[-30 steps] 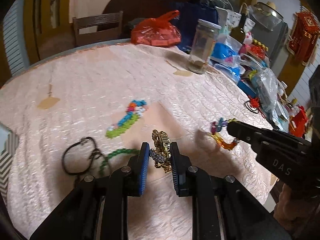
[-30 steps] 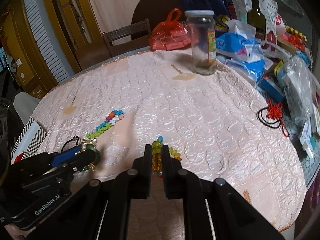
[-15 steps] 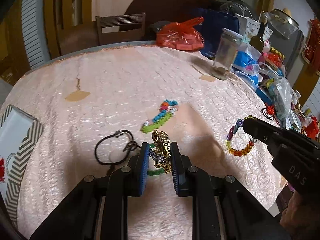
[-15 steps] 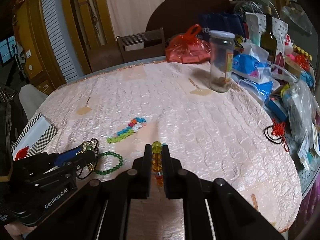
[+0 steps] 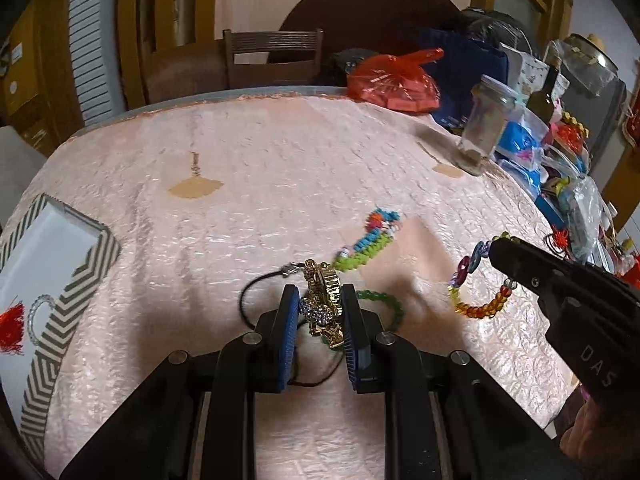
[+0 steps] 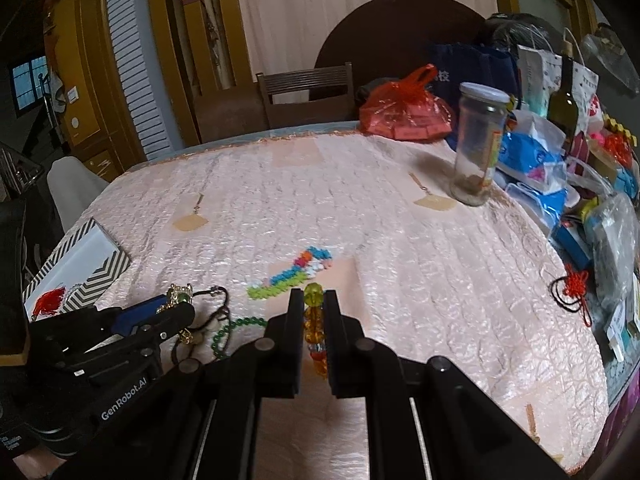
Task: Organize jewelry
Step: 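Carry the gold piece with the left tool while the right carries the amber bead strand to the tray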
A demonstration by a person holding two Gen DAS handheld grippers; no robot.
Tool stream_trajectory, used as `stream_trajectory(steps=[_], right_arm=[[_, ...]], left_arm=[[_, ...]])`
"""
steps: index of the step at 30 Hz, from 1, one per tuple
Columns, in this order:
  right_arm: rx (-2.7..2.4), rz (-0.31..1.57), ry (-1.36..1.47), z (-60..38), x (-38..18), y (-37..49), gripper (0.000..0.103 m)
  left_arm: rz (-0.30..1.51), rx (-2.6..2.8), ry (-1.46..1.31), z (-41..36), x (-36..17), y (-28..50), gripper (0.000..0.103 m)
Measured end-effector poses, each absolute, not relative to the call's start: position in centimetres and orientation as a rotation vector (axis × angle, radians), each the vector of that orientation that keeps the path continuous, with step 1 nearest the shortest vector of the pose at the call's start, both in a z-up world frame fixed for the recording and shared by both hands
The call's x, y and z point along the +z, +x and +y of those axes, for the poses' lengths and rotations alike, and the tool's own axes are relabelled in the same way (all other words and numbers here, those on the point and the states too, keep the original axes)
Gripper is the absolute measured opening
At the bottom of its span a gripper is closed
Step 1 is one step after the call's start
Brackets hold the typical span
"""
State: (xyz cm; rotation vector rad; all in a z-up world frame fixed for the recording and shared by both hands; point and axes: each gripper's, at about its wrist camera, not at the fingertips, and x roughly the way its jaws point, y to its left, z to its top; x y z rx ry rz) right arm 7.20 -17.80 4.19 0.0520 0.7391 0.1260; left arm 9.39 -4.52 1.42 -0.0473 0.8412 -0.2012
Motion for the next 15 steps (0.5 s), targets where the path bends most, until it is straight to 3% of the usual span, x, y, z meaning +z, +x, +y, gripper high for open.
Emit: stream_trajectory(steps=[15], right_arm=[[0.18, 0.746, 0.019, -13.3, 4.0, 8.5, 0.009]], left_arm=[[0.823, -0.08, -0.09, 2.6, 2.0, 9.2, 0.032]])
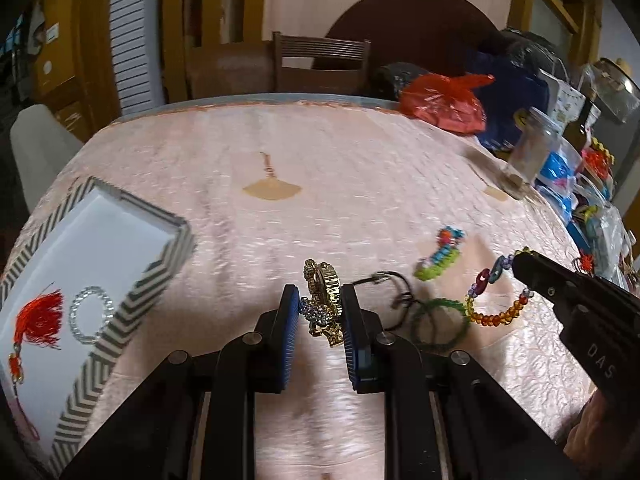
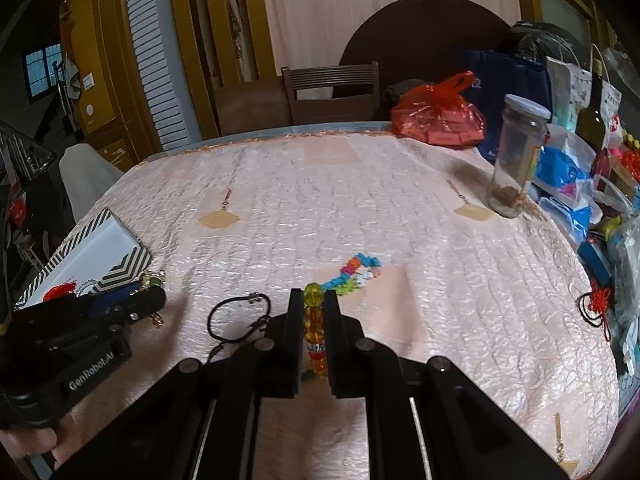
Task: Organize jewelry
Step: 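Carry the gold piece with the left tool while the right carries the amber bead strand to the tray, then lower the gold piece into the tray and open the left tool while the right releases the bead strand there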
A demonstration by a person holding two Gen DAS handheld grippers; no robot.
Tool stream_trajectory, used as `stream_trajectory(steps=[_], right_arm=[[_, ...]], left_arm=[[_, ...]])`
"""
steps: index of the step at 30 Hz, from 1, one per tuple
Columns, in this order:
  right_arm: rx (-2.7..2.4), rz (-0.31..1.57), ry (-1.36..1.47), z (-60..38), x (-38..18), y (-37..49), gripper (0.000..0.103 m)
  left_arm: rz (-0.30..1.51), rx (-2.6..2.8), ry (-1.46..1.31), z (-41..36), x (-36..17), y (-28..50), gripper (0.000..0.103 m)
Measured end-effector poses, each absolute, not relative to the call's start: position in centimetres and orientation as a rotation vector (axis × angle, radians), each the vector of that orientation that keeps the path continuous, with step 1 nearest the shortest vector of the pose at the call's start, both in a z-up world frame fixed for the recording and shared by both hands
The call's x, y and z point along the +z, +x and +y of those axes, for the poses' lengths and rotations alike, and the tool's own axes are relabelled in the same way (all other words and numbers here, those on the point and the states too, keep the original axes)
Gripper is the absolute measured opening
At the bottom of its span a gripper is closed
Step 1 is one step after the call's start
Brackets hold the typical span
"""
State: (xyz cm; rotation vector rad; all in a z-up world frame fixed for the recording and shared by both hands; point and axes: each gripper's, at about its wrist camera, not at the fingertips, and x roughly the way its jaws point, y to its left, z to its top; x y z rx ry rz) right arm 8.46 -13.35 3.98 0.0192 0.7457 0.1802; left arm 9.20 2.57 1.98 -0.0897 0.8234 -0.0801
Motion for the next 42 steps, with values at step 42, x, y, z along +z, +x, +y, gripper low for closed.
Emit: stream_trajectory(steps=[42], right_arm=[[0.635, 0.72, -0.083, 10.2, 7.5, 10.9, 0.009]], left_arm=[[0.841, 0.401, -0.285, 25.9, -0.4, 2.8, 0.032]])
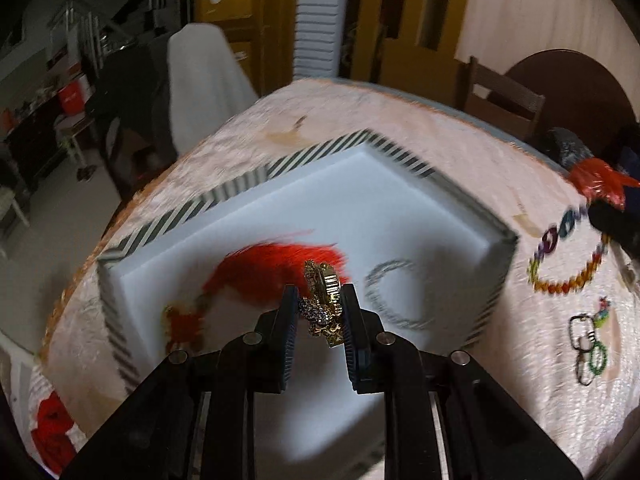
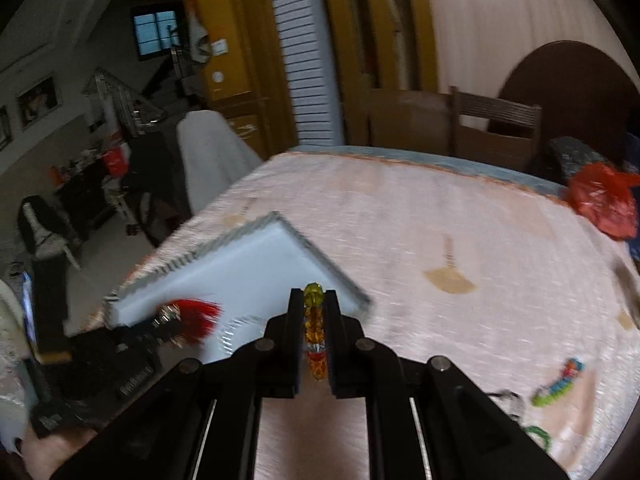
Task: Organize jewelry
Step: 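Lower the gold piece into the tray and open the left tool while the right releases the bead strand there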
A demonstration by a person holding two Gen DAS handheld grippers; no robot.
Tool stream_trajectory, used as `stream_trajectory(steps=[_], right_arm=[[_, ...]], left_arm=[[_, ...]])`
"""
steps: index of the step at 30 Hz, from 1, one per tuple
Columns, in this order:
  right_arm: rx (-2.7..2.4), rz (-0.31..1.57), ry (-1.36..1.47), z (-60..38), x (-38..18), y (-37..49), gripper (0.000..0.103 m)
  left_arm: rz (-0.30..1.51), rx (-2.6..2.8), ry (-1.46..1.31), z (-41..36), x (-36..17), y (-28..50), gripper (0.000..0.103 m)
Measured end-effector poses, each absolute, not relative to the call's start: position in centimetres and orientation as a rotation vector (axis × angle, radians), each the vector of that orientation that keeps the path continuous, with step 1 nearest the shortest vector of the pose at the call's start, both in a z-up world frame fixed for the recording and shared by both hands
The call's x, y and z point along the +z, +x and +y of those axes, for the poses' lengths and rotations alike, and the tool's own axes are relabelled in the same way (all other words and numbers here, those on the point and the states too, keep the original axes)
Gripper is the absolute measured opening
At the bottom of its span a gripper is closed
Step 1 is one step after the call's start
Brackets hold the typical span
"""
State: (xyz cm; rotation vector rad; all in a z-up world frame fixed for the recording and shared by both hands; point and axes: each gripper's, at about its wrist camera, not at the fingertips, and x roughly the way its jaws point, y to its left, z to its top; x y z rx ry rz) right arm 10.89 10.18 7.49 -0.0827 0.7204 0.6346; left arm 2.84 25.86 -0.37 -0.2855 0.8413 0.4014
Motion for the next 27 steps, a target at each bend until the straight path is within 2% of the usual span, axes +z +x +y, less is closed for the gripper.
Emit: stream_trajectory(steps=[11, 27], right_arm=[[0.798, 0.864, -0.116, 18.8, 2.9, 10.7, 0.009], [0.797, 0.977, -0.156, 20.5, -2.9, 10.2, 0.009]], left_arm=[[0.887, 0.471, -0.308, 27.0, -3.4, 0.7, 0.032], [0.927, 0.503, -0.304, 27.2, -4.3, 0.7, 0.033]])
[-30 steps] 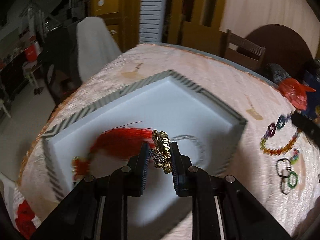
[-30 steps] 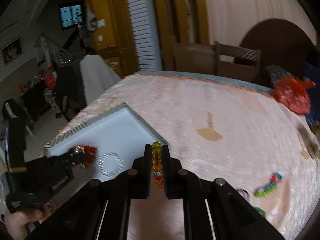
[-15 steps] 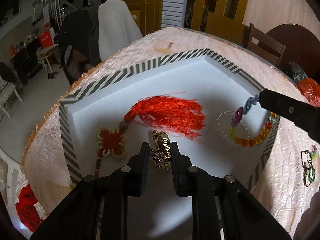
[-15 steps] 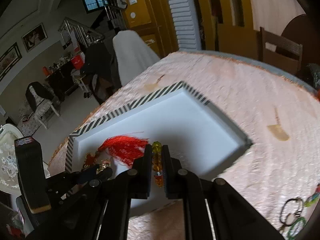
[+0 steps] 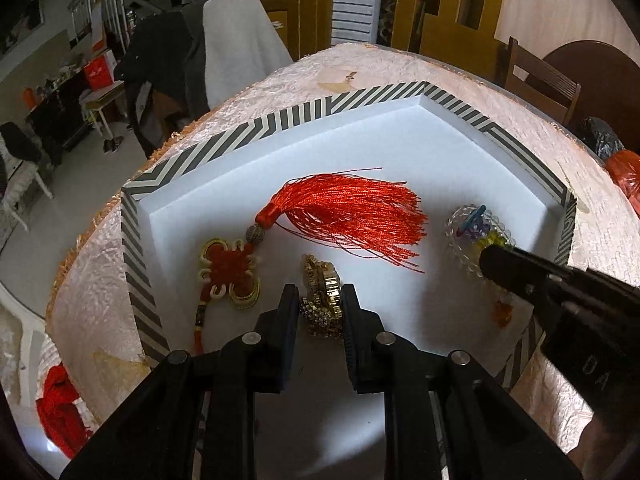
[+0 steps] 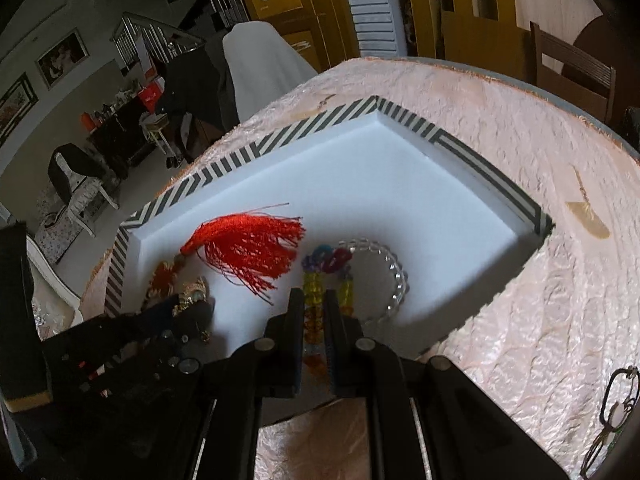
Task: Organize jewelry
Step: 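Lower the gold piece into the tray and open the left tool while the right releases the bead strand there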
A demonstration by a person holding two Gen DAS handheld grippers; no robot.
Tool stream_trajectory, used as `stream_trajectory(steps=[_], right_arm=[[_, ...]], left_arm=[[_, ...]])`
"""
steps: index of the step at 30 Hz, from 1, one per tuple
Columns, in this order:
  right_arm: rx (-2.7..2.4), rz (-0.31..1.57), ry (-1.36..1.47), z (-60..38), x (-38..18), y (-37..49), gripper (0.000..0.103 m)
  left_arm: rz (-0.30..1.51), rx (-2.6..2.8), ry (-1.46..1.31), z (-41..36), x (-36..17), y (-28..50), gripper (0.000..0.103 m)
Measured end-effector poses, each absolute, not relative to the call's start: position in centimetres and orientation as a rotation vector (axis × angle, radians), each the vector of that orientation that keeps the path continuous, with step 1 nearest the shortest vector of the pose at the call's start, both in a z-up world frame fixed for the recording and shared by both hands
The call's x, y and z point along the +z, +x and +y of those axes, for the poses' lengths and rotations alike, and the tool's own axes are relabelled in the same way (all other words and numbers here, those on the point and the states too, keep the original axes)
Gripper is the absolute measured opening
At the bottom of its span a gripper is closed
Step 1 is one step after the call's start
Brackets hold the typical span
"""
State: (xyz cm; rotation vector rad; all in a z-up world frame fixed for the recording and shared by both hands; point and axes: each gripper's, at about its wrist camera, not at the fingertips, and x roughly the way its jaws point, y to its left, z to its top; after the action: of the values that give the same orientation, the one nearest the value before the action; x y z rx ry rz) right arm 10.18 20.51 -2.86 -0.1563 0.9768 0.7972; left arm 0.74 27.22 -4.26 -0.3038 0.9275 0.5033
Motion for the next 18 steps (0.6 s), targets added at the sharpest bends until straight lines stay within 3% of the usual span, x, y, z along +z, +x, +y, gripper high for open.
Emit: stream_trajectory(steps=[9, 11, 15, 18], right_arm=[[0.787, 0.984, -0.132, 19.9, -3.1, 10.3, 0.009], [0.784, 0.984, -0.133, 19.6, -3.0, 10.1, 0.011], [0.79, 0.987, -0.134, 19.3, -2.8, 9.8, 0.022], [0.797, 0.976, -0.145, 19.3, -2.5, 9.4, 0.023]], left_arm=[[0.948, 0.523, -0.29, 27.0, -4.3, 1.1, 0.034], [0.952, 0.528, -0.297, 27.0, -4.2, 1.1, 0.04], [0.954, 0.537, -0.304, 26.9, -4.2, 1.3, 0.043], [0.956, 0.541, -0.303, 26.9, -4.3, 1.3, 0.043]])
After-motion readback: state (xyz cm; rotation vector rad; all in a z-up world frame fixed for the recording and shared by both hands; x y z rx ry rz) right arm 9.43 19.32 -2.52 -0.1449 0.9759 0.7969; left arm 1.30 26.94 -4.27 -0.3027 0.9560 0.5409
